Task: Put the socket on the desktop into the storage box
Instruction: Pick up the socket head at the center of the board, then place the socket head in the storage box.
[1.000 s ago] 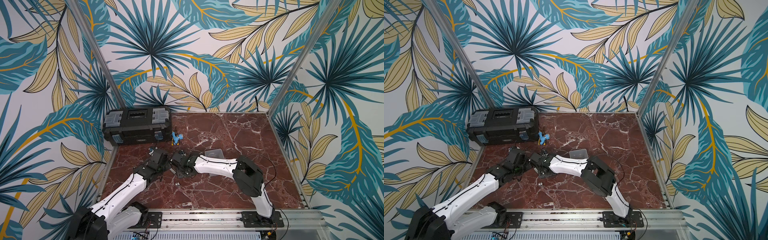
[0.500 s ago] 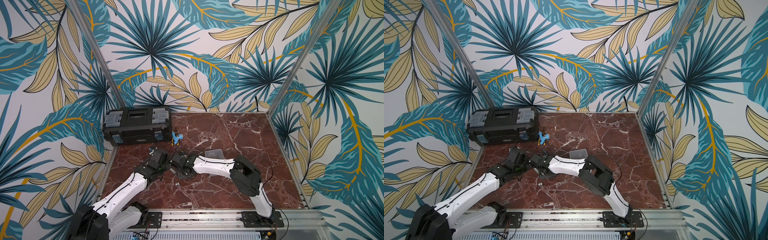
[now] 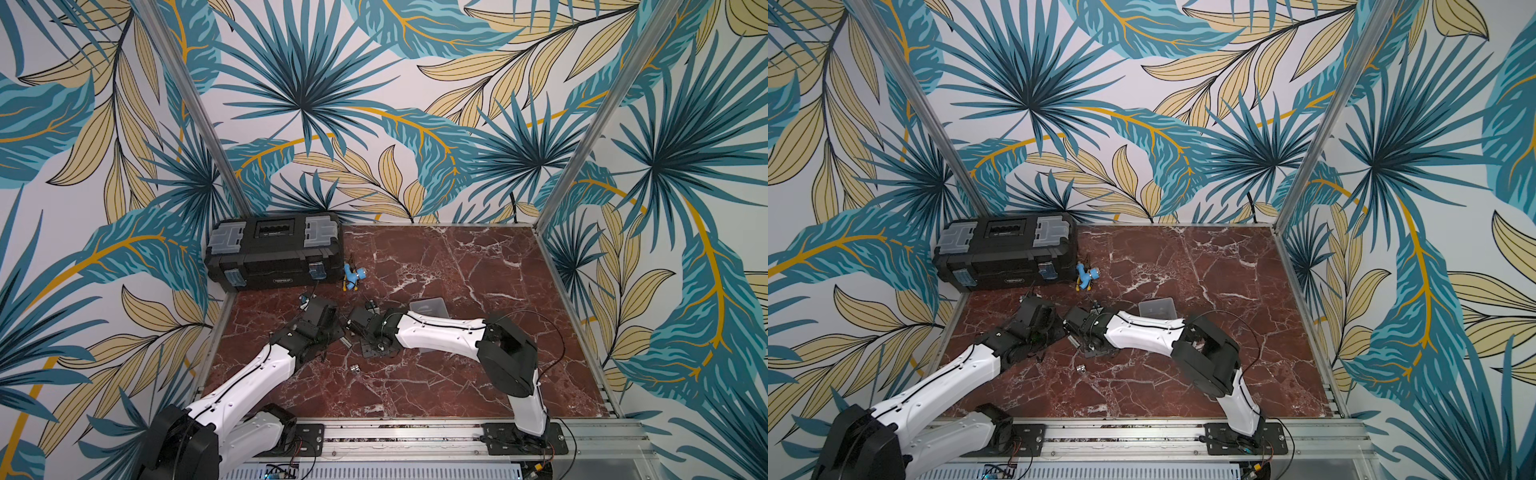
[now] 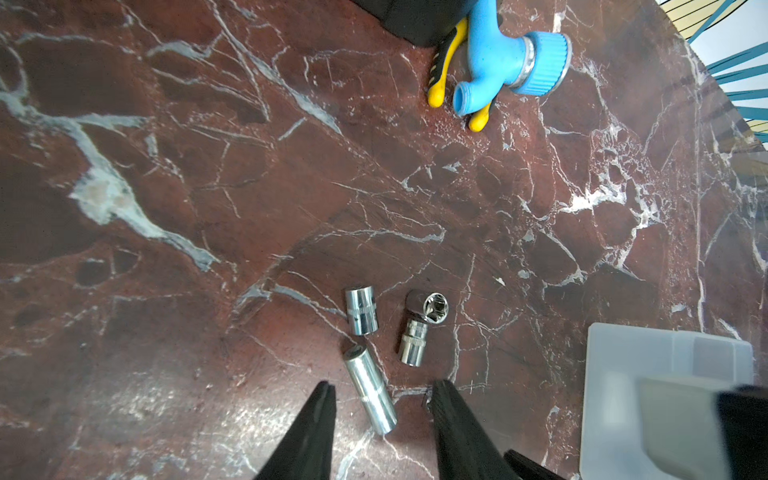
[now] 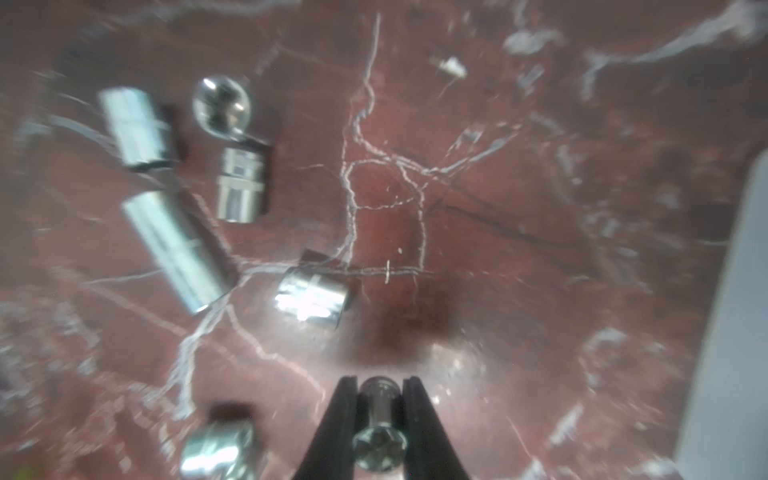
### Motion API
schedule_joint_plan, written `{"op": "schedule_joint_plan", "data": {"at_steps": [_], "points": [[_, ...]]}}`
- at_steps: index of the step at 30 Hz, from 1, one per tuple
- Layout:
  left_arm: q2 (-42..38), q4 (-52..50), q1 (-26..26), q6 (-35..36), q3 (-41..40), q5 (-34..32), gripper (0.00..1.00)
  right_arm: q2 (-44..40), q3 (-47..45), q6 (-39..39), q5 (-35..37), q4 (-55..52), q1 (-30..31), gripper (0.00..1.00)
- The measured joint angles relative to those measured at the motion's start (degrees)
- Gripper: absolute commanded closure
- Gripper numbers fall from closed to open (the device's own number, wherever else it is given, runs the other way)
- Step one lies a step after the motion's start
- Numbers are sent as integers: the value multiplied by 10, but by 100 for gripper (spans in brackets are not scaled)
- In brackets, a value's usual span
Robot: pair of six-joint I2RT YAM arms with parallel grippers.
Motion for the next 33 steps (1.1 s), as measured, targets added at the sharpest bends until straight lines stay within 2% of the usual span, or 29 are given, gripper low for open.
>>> {"op": "schedule_joint_plan", "data": {"at_steps": [8,18,26,33], "points": [[5,52,-8,11,0,56,58,-148,-37,-8,45,1,-6,100],[24,207,-97,60,4,155,62,-337,-152,-3,79,40,-61,100],[22,327,-158,99,4,226,65,-473,-297,8,40,135,-118,100],[23,390,-179,114,4,248,67,-508,-332,20,-43,164,-195,100]]}}
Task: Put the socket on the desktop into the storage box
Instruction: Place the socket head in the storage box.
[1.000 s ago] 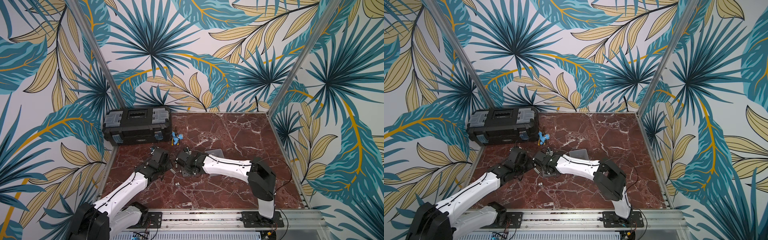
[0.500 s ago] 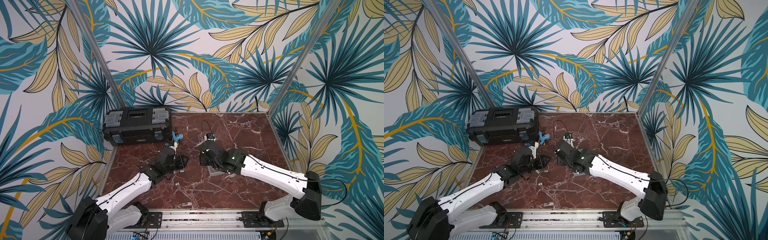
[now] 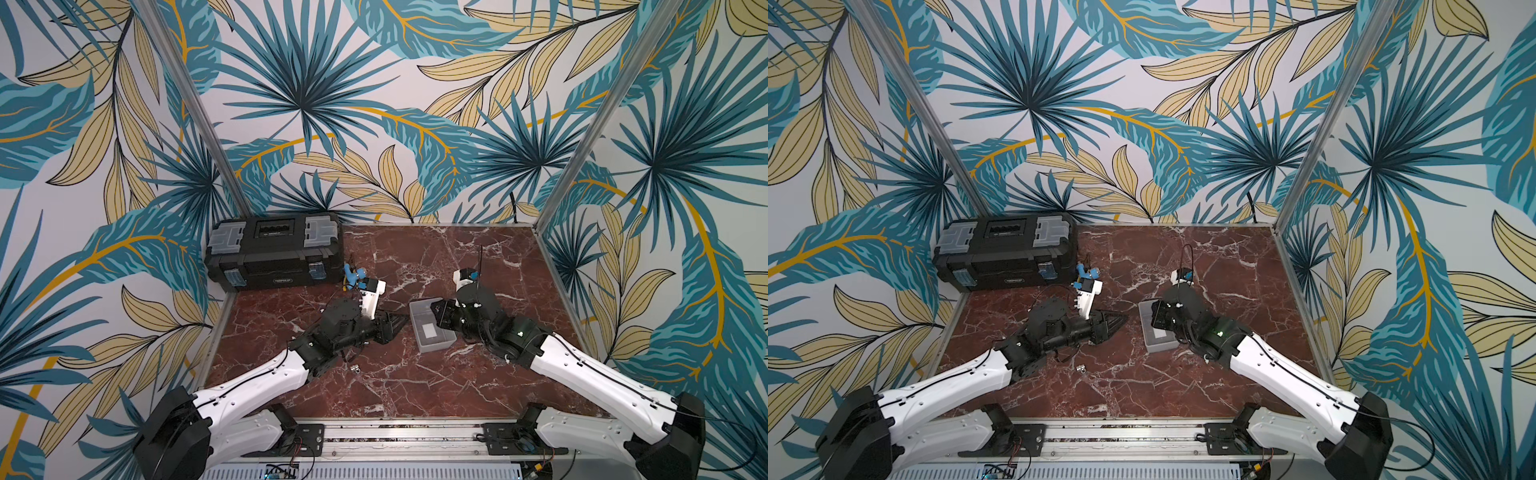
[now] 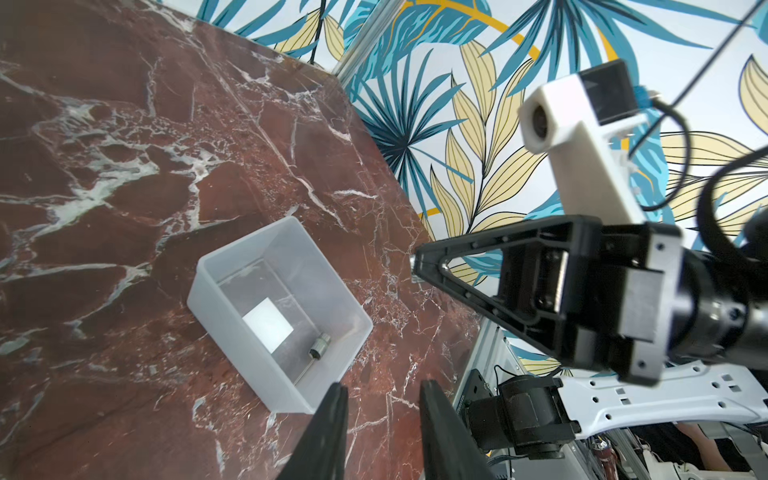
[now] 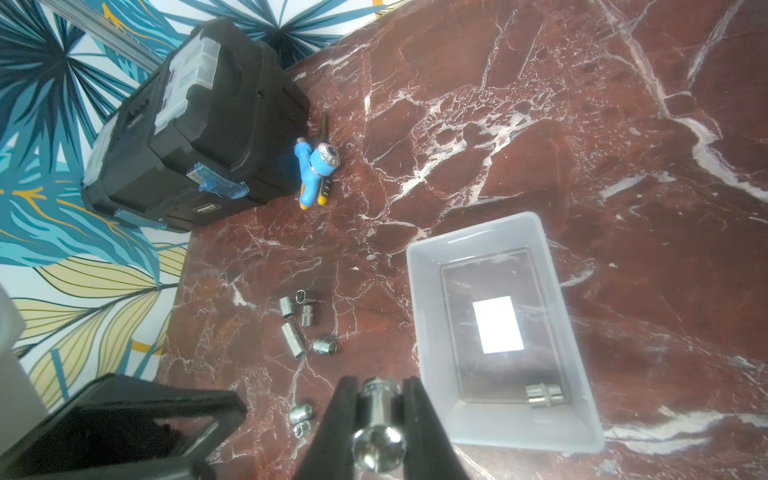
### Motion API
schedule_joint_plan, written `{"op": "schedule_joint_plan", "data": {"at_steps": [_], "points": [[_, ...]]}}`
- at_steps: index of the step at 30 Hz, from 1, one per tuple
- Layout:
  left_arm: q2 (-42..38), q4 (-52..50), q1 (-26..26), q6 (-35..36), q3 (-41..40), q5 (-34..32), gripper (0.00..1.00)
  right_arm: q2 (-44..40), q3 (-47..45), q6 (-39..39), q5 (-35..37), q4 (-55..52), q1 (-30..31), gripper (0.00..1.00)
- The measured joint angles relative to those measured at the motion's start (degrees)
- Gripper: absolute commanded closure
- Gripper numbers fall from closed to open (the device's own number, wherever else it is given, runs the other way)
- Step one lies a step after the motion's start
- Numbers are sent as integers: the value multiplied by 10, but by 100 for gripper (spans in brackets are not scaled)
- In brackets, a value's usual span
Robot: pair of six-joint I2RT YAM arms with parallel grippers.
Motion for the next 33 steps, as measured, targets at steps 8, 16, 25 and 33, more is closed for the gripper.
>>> {"op": "schedule_joint_plan", "data": {"at_steps": [8,16,25,33], "points": [[34,3,-13,5,13,2,67,74,2,8,-61,-18,-61,100],[50,-26,-14,6,17,4,67,188,27,-7,-76,-70,-65,100],[74,-54,-15,6,23,4,67,238,57,-20,-91,-79,-60,100],[76,-73,-15,6,23,4,67,275,71,-22,-93,-78,-35,100]]}}
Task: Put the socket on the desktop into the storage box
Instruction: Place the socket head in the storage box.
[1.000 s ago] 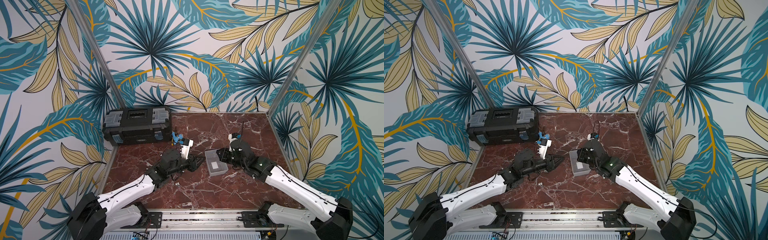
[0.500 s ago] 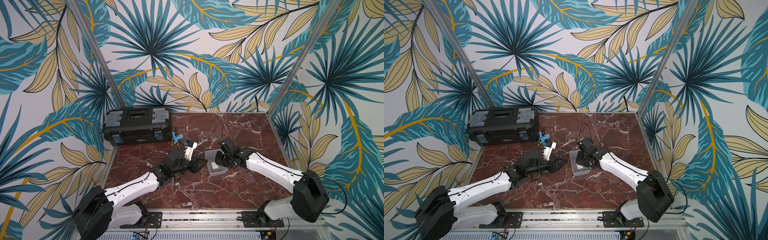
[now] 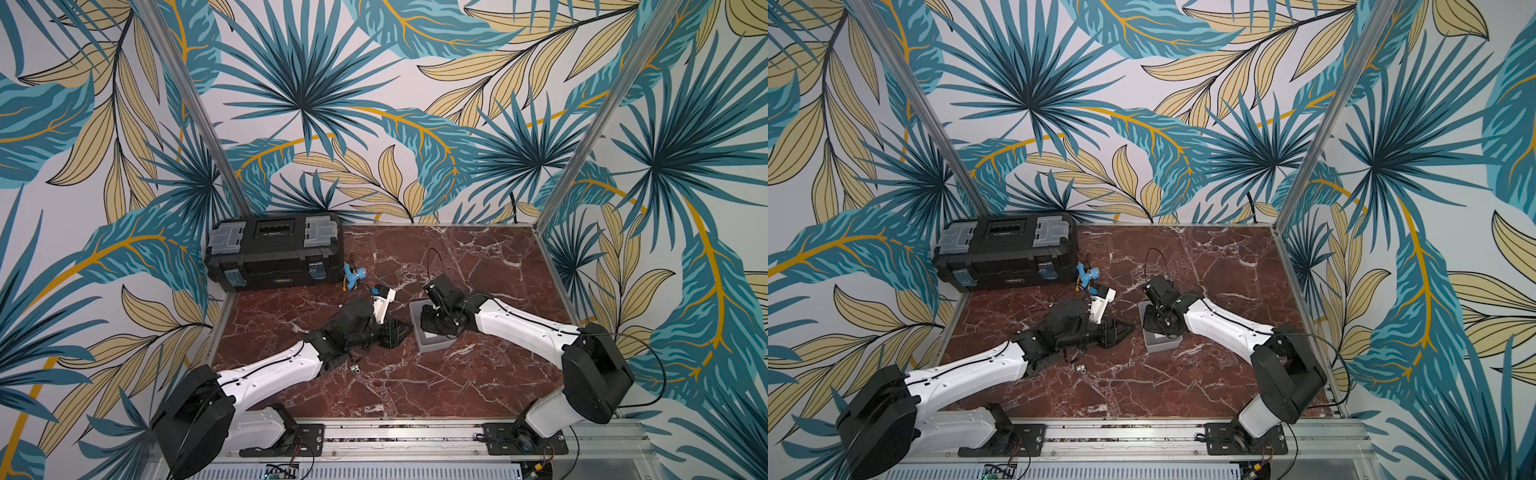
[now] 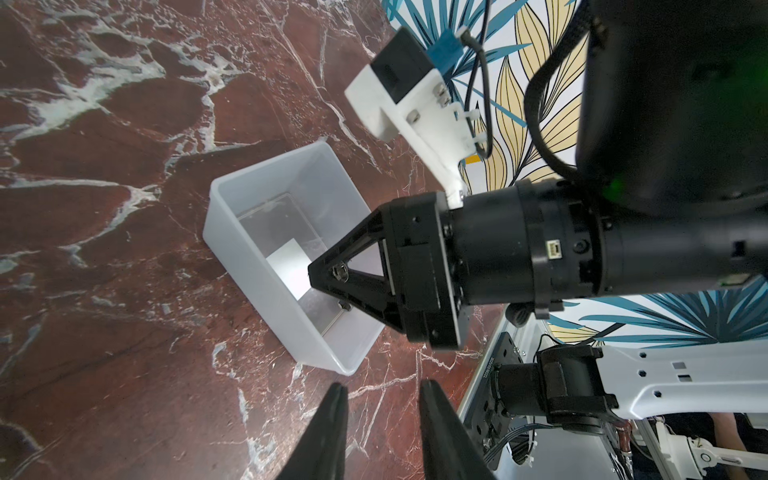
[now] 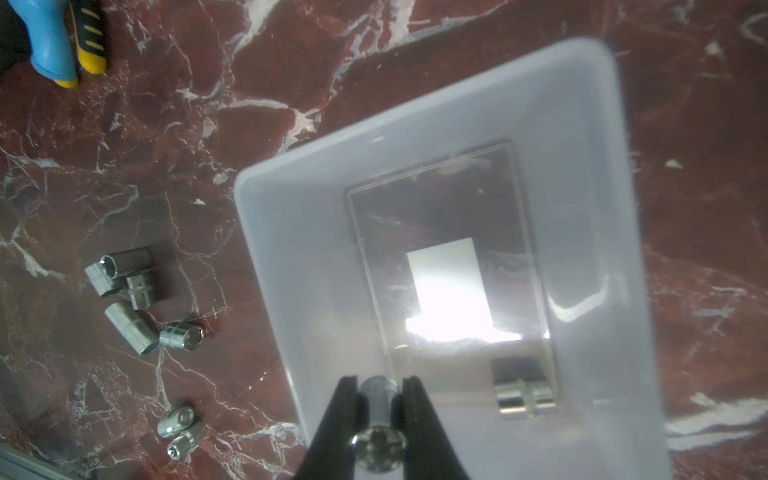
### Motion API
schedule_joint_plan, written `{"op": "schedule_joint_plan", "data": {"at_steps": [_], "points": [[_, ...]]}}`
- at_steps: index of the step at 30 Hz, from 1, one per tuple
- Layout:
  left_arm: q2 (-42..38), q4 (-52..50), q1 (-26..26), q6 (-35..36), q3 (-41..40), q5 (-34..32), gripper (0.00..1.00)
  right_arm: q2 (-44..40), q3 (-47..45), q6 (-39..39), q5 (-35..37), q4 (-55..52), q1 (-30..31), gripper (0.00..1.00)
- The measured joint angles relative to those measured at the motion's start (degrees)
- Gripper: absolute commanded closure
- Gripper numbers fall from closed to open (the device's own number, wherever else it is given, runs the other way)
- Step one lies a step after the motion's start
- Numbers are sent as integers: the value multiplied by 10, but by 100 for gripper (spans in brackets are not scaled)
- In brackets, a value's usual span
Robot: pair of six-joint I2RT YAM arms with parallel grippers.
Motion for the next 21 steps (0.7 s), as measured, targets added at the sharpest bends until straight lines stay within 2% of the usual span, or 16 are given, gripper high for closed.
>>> {"op": "schedule_joint_plan", "data": {"at_steps": [9,14,21], "points": [[0,-14,0,0,7,0,67,3,15,0,1,-1,17,100],[0,-16,0,0,9,0,67,2,36,-4,24,-28,28,100],[-2,-16,0,0,9,0,67,-46,47,-20,43,-55,33,100]]}}
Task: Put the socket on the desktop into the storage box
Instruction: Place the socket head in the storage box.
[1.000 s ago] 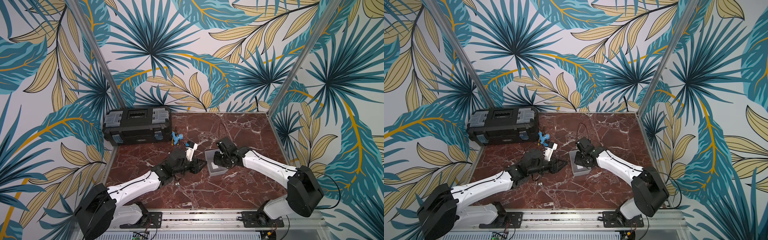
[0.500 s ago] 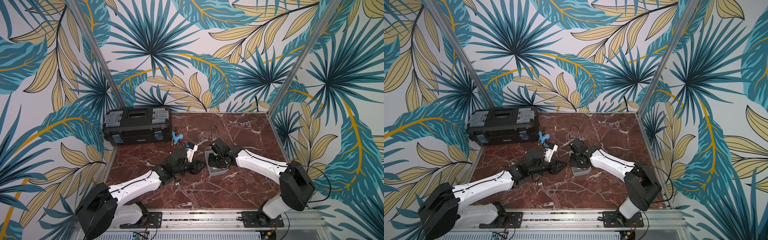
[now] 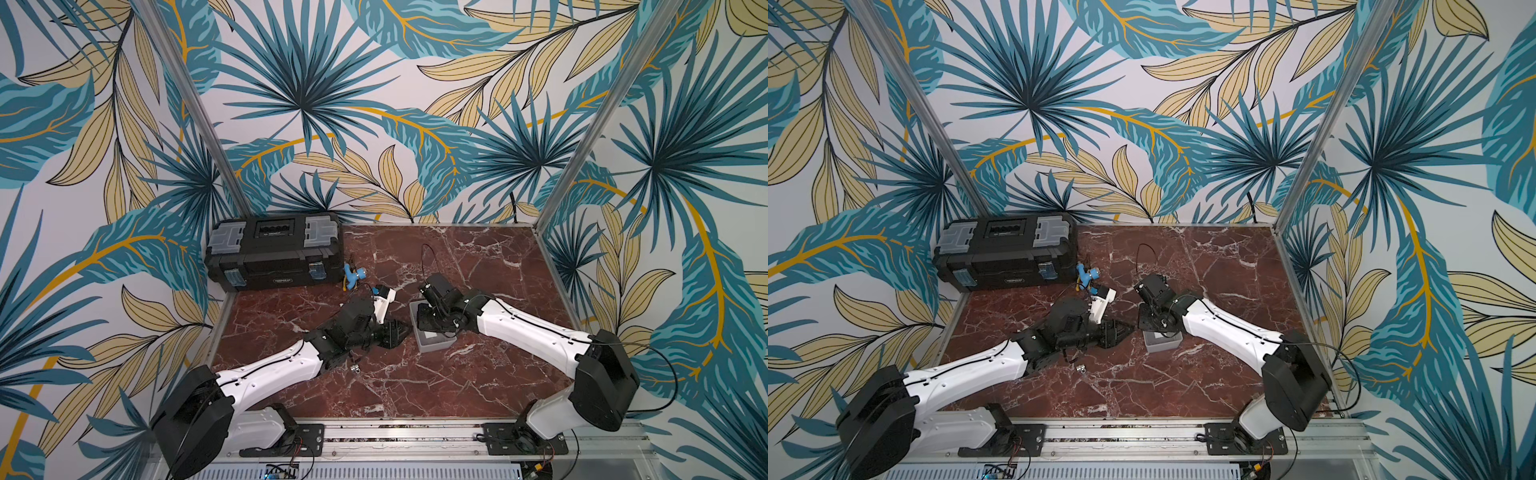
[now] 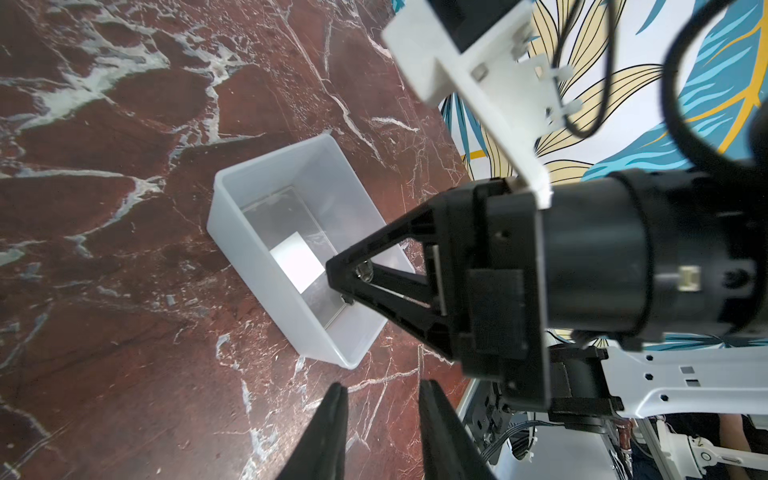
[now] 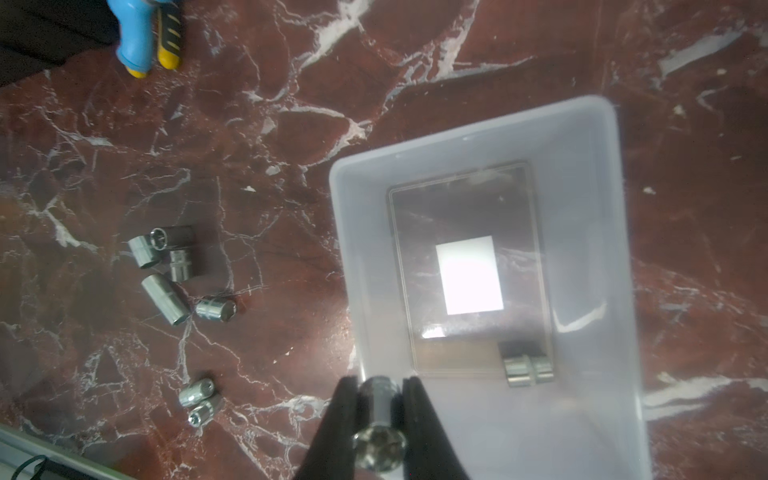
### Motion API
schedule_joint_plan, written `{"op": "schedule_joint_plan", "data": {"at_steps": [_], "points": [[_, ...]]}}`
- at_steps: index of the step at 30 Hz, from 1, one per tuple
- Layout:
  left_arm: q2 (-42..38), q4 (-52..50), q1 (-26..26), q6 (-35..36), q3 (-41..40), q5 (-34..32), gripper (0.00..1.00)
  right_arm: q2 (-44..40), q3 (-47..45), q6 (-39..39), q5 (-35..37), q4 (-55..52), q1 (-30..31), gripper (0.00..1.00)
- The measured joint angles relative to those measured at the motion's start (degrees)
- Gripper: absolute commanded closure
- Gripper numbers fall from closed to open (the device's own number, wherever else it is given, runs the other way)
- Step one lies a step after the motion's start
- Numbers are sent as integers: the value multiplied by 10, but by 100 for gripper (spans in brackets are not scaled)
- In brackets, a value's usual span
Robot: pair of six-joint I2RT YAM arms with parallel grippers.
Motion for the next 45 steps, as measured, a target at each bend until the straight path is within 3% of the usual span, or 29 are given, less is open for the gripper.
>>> {"op": "schedule_joint_plan", "data": {"at_steps": [26,45], "points": [[-30,51,0,27,0,-9,75,-126,10,-4,-122,21,-41,99],[-26,55,0,27,0,-7,80,-128,-10,-3,-109,26,-52,99]]}}
